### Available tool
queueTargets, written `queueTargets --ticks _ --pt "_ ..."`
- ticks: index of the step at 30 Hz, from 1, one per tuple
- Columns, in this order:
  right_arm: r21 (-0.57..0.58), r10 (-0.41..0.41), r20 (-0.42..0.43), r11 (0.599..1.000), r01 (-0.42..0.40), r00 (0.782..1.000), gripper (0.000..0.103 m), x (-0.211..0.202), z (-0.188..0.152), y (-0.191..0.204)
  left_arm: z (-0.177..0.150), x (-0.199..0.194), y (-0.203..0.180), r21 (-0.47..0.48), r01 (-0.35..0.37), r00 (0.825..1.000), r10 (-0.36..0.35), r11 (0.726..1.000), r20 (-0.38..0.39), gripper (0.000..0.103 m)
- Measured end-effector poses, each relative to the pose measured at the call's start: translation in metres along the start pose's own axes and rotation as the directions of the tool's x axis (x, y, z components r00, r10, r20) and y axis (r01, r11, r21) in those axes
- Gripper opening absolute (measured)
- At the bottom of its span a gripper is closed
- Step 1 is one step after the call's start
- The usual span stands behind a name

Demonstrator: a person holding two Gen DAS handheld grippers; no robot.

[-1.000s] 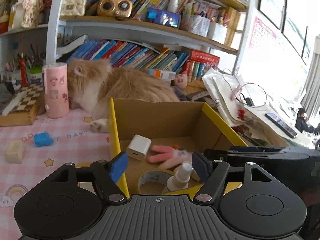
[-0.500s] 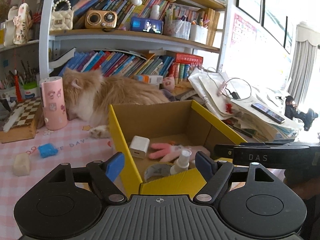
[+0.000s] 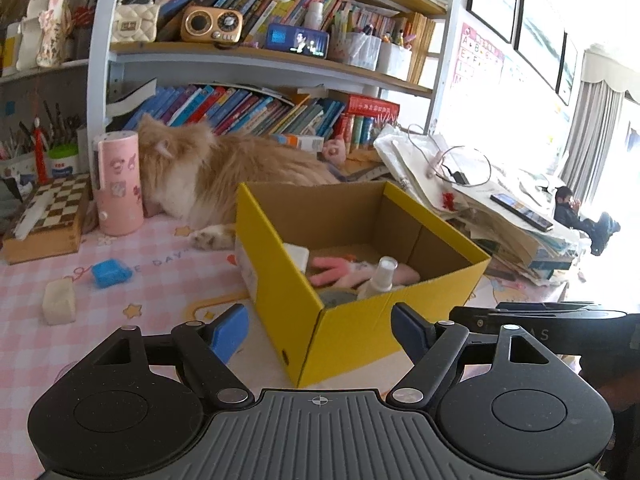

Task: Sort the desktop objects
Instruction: 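Withdraw both open grippers up out of the yellow box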

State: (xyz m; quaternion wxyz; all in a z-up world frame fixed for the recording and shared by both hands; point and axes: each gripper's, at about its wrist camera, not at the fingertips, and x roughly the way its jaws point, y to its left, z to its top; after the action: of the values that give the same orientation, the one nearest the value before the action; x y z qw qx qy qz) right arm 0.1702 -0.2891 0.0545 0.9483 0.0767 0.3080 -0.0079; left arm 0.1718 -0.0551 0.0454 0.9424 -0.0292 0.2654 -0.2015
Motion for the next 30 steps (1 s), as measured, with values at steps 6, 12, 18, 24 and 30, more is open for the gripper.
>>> queueTargets --ticks 6,12,18,24,30 --pt "-0.009 -0.017 -0.026 1.000 0.017 1.000 0.059 -0.011 -0.016 0.017 -0.010 -0.013 0.013 -0.012 0.014 1.000 -0.014 1.000 -0.020 0.080" --pt "-0.017 -0.023 -0.050 1.000 0.023 0.998 0.059 -0.020 -0.030 0.032 -0.022 -0.025 0.019 0.001 0.033 0.998 -0.033 0.999 -0.045 0.080" --pt "-0.015 -0.020 -0.077 1.000 0.019 0.997 0.059 -0.026 -0.041 0.044 -0.031 -0.036 0.025 0.004 0.033 0.997 -0.033 0.999 -0.071 0.080" --pt "-0.042 0.004 -0.103 0.999 -0.009 0.995 0.060 -0.030 -0.053 0.063 -0.038 -0.048 0.036 -0.011 0.017 0.996 -0.018 1.000 -0.088 0.081" --pt "-0.055 0.039 -0.129 0.997 -0.046 0.991 0.061 -0.030 -0.061 0.080 -0.044 -0.062 0.045 -0.012 -0.008 0.995 0.006 1.000 -0.097 0.081"
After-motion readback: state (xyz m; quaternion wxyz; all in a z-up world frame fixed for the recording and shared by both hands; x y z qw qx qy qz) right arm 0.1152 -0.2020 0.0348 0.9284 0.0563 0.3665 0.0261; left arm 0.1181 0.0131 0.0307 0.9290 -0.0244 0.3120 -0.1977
